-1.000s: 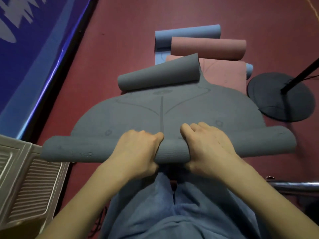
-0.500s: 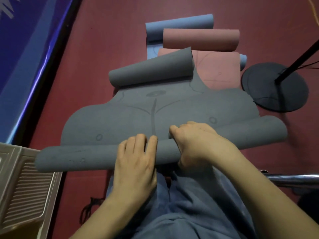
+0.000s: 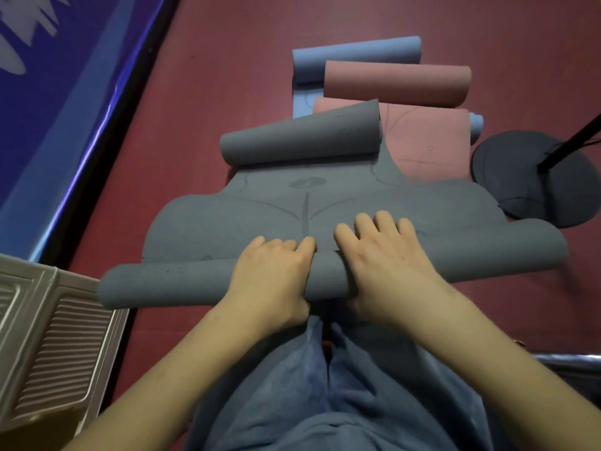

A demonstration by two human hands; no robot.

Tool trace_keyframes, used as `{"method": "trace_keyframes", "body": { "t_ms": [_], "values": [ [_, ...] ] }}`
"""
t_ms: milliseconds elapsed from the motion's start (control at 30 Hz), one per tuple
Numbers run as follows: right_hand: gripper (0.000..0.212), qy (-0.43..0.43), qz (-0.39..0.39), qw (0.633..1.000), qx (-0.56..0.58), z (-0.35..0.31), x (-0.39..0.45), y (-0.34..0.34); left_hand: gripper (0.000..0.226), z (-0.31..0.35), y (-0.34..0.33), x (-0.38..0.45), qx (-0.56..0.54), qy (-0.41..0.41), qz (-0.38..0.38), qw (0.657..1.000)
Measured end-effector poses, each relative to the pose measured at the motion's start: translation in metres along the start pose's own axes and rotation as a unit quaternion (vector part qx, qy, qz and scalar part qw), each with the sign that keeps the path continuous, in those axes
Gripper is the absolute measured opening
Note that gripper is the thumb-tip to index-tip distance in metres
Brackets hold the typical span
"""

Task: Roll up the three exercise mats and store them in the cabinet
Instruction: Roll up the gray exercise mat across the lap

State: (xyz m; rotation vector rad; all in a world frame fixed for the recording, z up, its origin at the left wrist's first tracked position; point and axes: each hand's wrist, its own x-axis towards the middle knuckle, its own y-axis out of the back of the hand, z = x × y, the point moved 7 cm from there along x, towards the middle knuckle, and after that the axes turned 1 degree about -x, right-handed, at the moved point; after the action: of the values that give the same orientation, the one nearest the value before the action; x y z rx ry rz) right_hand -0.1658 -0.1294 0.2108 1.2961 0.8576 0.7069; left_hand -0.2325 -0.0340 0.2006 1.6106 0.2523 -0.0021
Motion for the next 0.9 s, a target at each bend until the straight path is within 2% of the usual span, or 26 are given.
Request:
{"method": "trace_keyframes", "body": {
  "t_ms": [67,100,300,400,500,600,700,767,833,900],
  "values": [
    [0.061,-0.013,0.036,0.999,-0.005,-0.001,0.001,0.000,0.043,-0.002,0.003,0.006,-0.029,-0.002,-0.001,1.000],
    [0.061,-0.008,0.026,1.000,0.002,0.000,0.004,-0.001,0.042,-0.004,0.004,0.006,-0.039,0.004,0.001,0.999],
    [0.052,0.032,-0.096,0.992,0.075,0.002,0.020,-0.001,0.037,-0.004,-0.002,-0.010,-0.068,0.066,0.059,0.994],
    [0.056,0.037,-0.216,0.972,0.085,0.005,0.034,-0.007,0.038,-0.007,-0.002,-0.009,-0.072,0.096,0.081,0.989],
    [0.060,0.020,-0.303,0.942,0.140,0.012,0.047,-0.015,0.047,-0.005,0.003,-0.012,-0.077,0.106,0.141,0.981],
    [0.059,0.037,-0.335,0.928,0.159,0.012,0.053,-0.018,0.066,0.001,0.000,-0.024,-0.113,0.084,0.217,0.966],
    [0.056,0.042,-0.339,0.925,0.167,0.012,0.056,-0.015,0.074,-0.001,-0.004,-0.021,-0.086,0.077,0.232,0.966],
    [0.060,0.030,-0.327,0.926,0.185,0.015,0.055,-0.011,0.064,-0.004,-0.005,-0.010,-0.052,0.086,0.209,0.973],
    [0.065,0.009,-0.281,0.947,0.154,0.018,0.051,-0.008,0.057,-0.004,-0.003,-0.002,-0.019,0.073,0.190,0.979],
    [0.059,0.004,-0.187,0.978,0.086,0.016,0.045,-0.002,0.058,-0.005,-0.004,0.004,0.006,0.050,0.168,0.984]
  ]
}}
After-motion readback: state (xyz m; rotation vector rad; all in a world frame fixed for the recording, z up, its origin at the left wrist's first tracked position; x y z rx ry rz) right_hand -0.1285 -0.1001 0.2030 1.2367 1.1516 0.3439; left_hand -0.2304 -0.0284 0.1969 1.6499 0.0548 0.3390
